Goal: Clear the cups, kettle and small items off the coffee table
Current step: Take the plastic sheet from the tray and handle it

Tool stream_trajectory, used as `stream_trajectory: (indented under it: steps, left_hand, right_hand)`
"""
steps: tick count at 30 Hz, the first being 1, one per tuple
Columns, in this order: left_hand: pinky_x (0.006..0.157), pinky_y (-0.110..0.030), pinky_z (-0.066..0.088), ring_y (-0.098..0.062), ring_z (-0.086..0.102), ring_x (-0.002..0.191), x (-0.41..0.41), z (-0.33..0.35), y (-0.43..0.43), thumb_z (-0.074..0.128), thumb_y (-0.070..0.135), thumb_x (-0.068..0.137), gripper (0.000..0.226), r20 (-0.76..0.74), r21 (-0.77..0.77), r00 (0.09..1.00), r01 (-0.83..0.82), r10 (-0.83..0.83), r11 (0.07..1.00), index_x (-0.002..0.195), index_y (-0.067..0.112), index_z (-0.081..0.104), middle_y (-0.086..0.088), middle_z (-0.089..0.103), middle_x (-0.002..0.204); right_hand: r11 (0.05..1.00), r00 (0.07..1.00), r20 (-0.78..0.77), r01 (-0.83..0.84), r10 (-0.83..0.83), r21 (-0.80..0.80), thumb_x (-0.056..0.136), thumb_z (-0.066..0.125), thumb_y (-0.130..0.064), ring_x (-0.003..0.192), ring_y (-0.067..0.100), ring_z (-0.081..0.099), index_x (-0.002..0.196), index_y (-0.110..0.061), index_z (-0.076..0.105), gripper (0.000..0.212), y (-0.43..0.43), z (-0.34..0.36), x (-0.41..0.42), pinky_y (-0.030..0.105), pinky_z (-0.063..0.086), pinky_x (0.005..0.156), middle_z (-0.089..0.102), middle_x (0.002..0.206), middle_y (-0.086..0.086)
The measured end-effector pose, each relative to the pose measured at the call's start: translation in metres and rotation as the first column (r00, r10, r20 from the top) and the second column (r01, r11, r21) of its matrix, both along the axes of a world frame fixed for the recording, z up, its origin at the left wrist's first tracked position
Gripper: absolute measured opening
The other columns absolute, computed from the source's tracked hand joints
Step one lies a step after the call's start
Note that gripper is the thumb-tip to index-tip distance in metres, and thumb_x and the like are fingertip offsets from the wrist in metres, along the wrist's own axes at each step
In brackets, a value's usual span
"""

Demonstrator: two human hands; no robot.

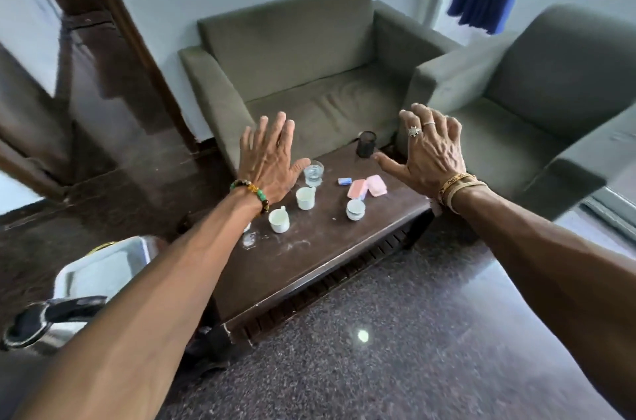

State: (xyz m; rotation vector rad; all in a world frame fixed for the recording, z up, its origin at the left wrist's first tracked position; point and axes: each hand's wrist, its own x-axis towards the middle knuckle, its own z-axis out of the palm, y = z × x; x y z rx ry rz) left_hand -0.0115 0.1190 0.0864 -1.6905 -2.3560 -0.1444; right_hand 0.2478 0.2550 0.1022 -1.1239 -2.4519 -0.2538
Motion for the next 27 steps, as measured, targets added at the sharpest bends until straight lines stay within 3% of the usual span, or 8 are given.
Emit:
stream_trajectory:
  steps: [3,9,20,27]
  left_hand:
    - [0.115,-0.053,0.019,-0.033,0.02,0.145,0.04,0.005,0.026,0.048,0.06,0.089,0.08,0.019,0.019,0.999,0.032,-0.033,0.999,0.151,0.014,0.024,-0.005,0.018,0.161]
    - [0.113,-0.051,0.021,-0.032,0.024,0.143,0.107,0.013,0.076,0.046,0.06,0.09,0.079,-0.036,0.032,0.985,0.169,-0.168,0.985,0.15,0.013,0.024,-0.006,0.02,0.16]
    - [0.114,-0.048,0.02,-0.028,0.029,0.142,0.172,-0.054,0.17,0.05,0.061,0.086,0.08,0.064,-0.095,0.936,0.35,-0.346,0.932,0.15,0.017,0.029,-0.002,0.024,0.159]
    - [0.114,-0.045,0.024,-0.028,0.03,0.142,0.189,-0.045,0.229,0.048,0.061,0.088,0.079,0.082,-0.084,0.901,0.431,-0.425,0.898,0.15,0.017,0.027,-0.002,0.023,0.159]
  right_hand:
    - [0.997,0.997,-0.016,0.079,-0.079,-0.003,0.078,0.056,-0.076,0.13,0.037,0.041,0.139,-0.01,0.045,0.091,0.019,0.0,0.047,0.051,0.029,0.107,0.044,0.145,0.015]
    - [0.974,0.973,-0.044,0.224,-0.226,-0.044,0.079,0.048,-0.079,0.134,0.036,0.039,0.14,-0.011,0.044,0.092,0.044,0.0,0.113,0.051,0.028,0.109,0.042,0.148,0.014]
    - [0.909,0.917,0.063,0.399,-0.394,-0.124,0.082,0.043,-0.079,0.13,0.035,0.043,0.138,-0.009,0.045,0.09,0.08,-0.055,0.178,0.052,0.031,0.106,0.045,0.145,0.014]
    - [0.873,0.878,0.018,0.478,-0.479,-0.097,0.082,0.042,-0.079,0.124,0.037,0.045,0.137,-0.008,0.044,0.09,0.12,-0.043,0.192,0.051,0.034,0.101,0.047,0.141,0.016]
